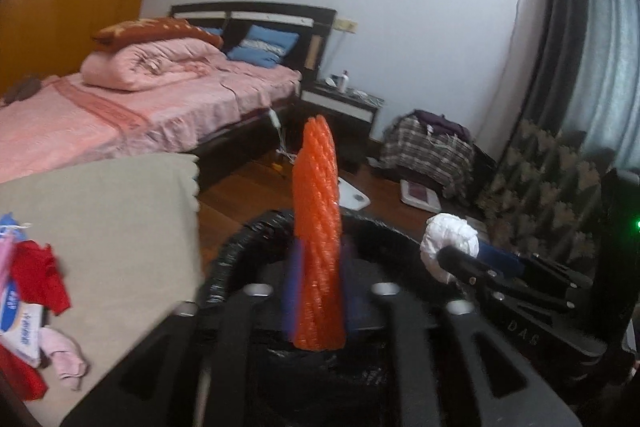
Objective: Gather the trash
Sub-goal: 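Open both tools to drop the orange strip and white tissue into the bin, then grasp the pink cloth with the right tool while the left tool returns to the pile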
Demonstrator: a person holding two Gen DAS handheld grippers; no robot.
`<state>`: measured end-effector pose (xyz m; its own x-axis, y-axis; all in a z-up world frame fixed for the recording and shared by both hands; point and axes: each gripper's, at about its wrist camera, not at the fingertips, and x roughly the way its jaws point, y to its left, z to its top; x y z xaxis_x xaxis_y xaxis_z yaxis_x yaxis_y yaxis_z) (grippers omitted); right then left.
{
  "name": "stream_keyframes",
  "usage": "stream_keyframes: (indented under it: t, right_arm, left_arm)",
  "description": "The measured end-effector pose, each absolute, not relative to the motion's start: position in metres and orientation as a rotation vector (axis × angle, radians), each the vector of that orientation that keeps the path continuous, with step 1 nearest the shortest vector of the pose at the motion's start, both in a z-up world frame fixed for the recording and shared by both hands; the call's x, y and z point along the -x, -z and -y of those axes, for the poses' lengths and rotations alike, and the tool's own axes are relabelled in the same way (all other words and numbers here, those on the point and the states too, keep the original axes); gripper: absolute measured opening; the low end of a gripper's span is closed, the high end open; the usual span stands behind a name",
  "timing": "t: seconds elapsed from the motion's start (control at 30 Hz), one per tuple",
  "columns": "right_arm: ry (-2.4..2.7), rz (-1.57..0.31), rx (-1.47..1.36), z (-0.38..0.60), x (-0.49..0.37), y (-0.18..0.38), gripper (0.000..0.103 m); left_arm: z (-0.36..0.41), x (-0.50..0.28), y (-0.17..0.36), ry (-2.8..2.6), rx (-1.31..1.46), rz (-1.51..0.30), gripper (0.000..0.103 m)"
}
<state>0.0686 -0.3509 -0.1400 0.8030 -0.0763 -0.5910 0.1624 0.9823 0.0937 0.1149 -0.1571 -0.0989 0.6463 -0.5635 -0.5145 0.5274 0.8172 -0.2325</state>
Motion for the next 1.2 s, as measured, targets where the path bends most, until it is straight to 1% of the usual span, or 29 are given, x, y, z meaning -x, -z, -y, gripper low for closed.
stream_keyframes:
  t: [0.03, 0.1, 0.13, 0.17, 0.2, 0.23, 0.27, 0.3, 0.5, 0.83, 1.0, 1.2]
  right_arm:
    - [0.142, -0.624, -0.144, 0.354, -0.069, 0.14, 0.056]
    - [0.161, -0.609, -0.143, 0.356, -0.068, 0.14, 0.077]
    - [0.172, -0.596, -0.137, 0.354, -0.067, 0.139, 0.081]
    - [0.177, -0.586, -0.134, 0.352, -0.067, 0.138, 0.087]
    - [0.174, -0.577, -0.133, 0.349, -0.067, 0.137, 0.09]
    - [0.167, -0.572, -0.135, 0.346, -0.066, 0.137, 0.092]
    - [0.154, -0.566, -0.141, 0.342, -0.067, 0.136, 0.094]
    - [0.141, -0.564, -0.146, 0.339, -0.07, 0.134, 0.095]
    - [0.002, -0.57, -0.133, 0.28, -0.089, 0.129, 0.096]
    - [-0.236, -0.649, -0.071, 0.159, -0.124, 0.157, 0.096]
    - [-0.299, -0.691, -0.033, 0.117, -0.139, 0.172, 0.096]
    - [-0.336, -0.723, 0.003, 0.083, -0.149, 0.192, 0.096]
  left_arm:
    - [0.157, -0.114, 0.1, 0.618, 0.067, -0.604, 0.045]
    - [0.153, -0.116, 0.101, 0.598, 0.067, -0.598, 0.049]
    - [0.146, -0.116, 0.102, 0.572, 0.057, -0.593, 0.054]
    - [0.139, -0.116, 0.103, 0.55, 0.049, -0.586, 0.057]
    - [0.132, -0.114, 0.103, 0.53, 0.042, -0.578, 0.058]
    - [0.125, -0.112, 0.102, 0.506, 0.034, -0.569, 0.059]
    - [0.117, -0.11, 0.102, 0.476, 0.025, -0.558, 0.064]
    - [0.107, -0.108, 0.101, 0.451, 0.018, -0.551, 0.069]
    - [0.038, -0.095, 0.104, 0.257, -0.013, -0.524, 0.077]
    - [-0.077, -0.084, 0.135, -0.027, -0.005, -0.57, 0.078]
    - [-0.112, -0.083, 0.15, -0.1, 0.016, -0.598, 0.078]
    - [-0.128, -0.084, 0.162, -0.126, 0.026, -0.616, 0.078]
